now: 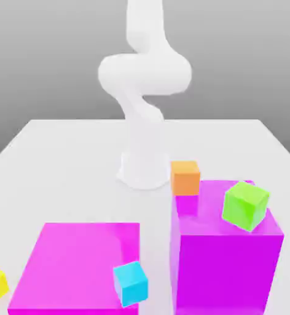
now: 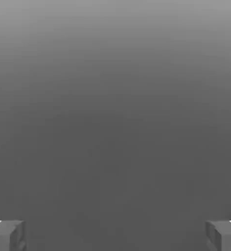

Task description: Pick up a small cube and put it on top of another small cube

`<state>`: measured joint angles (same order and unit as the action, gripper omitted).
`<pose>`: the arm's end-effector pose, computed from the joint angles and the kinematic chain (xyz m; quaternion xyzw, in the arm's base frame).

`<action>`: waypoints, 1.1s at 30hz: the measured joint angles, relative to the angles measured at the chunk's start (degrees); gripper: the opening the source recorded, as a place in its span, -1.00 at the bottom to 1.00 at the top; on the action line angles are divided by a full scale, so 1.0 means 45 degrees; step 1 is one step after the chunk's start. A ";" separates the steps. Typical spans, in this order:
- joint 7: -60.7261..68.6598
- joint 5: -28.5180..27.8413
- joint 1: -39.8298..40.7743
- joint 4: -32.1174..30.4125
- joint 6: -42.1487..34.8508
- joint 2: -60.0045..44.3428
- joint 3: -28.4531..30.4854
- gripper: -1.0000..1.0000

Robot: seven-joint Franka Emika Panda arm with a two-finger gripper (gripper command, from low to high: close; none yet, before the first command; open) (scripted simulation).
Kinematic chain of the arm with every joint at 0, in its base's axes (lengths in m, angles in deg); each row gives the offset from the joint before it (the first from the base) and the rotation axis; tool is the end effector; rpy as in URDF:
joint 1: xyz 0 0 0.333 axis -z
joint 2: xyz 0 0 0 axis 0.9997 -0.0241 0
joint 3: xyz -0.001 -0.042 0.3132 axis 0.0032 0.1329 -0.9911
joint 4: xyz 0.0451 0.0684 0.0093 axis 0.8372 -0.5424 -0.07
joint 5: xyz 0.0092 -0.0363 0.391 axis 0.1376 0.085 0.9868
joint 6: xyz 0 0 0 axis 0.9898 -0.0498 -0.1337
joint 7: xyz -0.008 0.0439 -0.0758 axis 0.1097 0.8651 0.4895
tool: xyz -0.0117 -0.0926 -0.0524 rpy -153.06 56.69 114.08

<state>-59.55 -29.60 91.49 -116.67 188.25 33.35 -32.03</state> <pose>0.3766 -0.0166 0.6847 -0.8280 0.4276 -0.3287 0.1533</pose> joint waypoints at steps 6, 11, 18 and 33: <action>-0.3314 0.0196 0.1546 0.0112 0.0735 -0.2635 -0.0157 0.00; -0.6113 0.0194 0.2657 0.0202 0.1333 -0.4772 -0.0187 0.00; -1.0124 0.0057 0.3818 0.0330 0.2166 -0.7763 0.0195 0.00; -1.7099 0.1336 0.5203 0.0691 0.4133 -1.4252 0.1783 0.00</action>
<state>-136.49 -23.59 114.91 -113.56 206.85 -30.78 -24.00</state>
